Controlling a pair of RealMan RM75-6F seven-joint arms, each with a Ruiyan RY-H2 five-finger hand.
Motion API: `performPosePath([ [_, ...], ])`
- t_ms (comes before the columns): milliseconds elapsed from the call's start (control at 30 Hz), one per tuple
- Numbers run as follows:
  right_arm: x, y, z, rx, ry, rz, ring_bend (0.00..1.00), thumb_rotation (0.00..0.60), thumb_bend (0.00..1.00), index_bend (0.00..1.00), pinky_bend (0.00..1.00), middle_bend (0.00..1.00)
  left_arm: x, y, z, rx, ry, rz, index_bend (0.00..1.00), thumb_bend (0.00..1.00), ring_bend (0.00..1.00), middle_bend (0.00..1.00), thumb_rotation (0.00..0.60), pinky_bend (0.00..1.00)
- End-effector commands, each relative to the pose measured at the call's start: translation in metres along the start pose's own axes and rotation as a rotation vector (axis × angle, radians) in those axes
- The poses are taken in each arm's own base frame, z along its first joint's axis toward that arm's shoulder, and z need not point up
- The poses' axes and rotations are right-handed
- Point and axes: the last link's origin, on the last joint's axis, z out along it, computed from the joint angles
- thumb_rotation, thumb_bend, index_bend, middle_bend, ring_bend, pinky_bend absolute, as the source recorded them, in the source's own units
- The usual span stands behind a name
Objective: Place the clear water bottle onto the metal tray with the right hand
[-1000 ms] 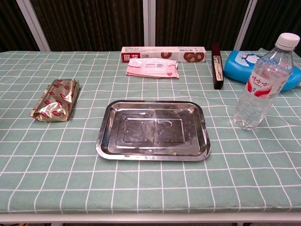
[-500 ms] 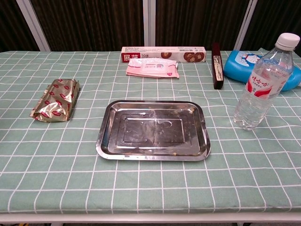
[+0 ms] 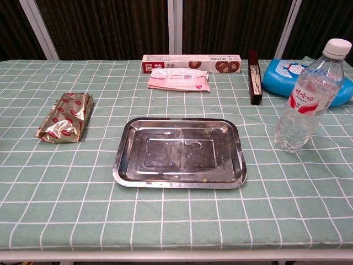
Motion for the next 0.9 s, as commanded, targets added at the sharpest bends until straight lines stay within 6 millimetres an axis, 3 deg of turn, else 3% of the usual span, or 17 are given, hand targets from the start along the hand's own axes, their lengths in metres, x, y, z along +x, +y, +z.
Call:
performPosePath([
  [33, -0.012, 0.0, 0.01, 0.002, -0.028, -0.018, 0.0, 0.6, 0.0, 0.0, 0.03, 0.16, 0.001, -0.002, 0.0, 0.003, 0.003, 0.001, 0.24, 0.14, 0.1, 0.23, 0.6, 0.19],
  [400, -0.046, -0.007, 0.035, 0.024, -0.111, -0.066, 0.0, 0.6, 0.0, 0.0, 0.04, 0.17, 0.003, -0.008, 0.003, 0.007, 0.009, 0.002, 0.24, 0.14, 0.1, 0.23, 0.6, 0.19],
  [900, -0.076, -0.016, 0.059, 0.044, -0.171, -0.081, 0.01, 0.6, 0.0, 0.02, 0.07, 0.21, 0.007, -0.008, 0.002, -0.004, 0.002, 0.024, 0.24, 0.14, 0.1, 0.23, 0.6, 0.19],
])
